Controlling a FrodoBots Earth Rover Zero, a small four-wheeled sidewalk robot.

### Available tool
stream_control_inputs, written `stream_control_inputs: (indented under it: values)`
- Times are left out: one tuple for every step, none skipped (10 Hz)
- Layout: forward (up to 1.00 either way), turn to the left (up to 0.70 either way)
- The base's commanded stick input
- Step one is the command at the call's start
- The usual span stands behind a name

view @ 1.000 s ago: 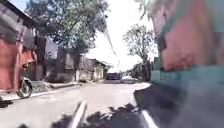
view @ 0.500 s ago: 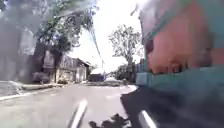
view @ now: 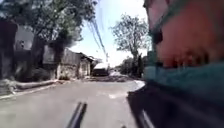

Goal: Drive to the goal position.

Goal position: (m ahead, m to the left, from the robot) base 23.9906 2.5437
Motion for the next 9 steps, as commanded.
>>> stream_control_inputs:
  values:
    - [1.0, 0.02]
    - [1.0, 0.07]
    - [1.0, -0.4]
    - [1.0, -0.4]
    - [1.0, -0.4]
    - [1.0, -0.4]
    - [1.0, -0.4]
    - [1.0, -0.4]
    - [1.0, -0.25]
